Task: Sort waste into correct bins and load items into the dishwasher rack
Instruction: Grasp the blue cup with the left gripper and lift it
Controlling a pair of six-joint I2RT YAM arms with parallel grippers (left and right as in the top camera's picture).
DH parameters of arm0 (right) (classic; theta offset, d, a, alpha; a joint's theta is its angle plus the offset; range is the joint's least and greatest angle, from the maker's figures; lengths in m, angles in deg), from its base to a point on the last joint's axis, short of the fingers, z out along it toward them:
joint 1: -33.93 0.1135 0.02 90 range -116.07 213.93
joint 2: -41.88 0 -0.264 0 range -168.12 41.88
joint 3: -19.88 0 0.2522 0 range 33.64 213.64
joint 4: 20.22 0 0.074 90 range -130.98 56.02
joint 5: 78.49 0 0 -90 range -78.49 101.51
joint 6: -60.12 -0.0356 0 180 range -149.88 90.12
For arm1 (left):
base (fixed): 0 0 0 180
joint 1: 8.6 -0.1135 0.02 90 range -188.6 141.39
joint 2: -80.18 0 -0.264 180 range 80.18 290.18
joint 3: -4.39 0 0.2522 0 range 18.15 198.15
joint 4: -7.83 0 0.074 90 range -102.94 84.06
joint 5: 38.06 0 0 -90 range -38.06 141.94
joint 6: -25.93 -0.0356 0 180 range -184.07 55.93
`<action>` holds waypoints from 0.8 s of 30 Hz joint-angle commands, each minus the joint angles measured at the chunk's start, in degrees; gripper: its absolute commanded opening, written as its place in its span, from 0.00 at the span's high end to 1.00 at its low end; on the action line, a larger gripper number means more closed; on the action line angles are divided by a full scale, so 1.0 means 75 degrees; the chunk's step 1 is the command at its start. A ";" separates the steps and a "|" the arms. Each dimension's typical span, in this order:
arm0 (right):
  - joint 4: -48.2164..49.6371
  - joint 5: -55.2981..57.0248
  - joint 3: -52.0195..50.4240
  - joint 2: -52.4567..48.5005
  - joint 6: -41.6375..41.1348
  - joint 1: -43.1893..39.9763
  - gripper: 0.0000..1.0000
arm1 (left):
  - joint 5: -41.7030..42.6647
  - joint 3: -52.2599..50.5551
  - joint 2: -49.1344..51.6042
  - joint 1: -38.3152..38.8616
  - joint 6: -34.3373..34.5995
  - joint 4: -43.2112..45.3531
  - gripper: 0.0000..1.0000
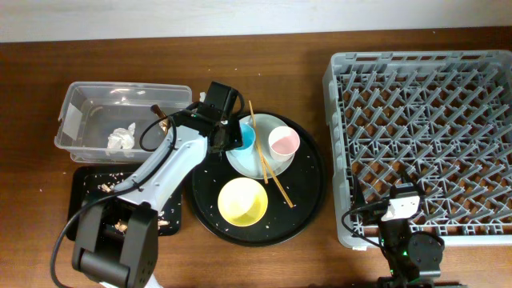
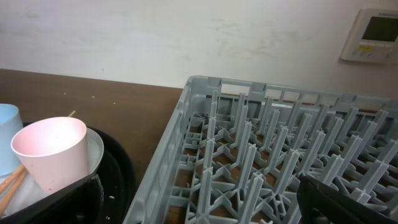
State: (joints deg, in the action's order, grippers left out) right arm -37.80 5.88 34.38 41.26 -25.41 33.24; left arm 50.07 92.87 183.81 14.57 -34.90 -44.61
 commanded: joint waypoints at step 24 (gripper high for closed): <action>-0.0140 -0.2046 0.1329 0.0032 -0.1612 0.0041 0.02 | 0.6452 0.1682 -0.2436 -0.1795 -0.1597 -0.1428 0.99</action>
State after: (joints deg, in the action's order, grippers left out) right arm -38.01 0.73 36.61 41.23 -30.00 33.22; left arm 79.75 105.17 166.15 3.95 -40.30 -53.73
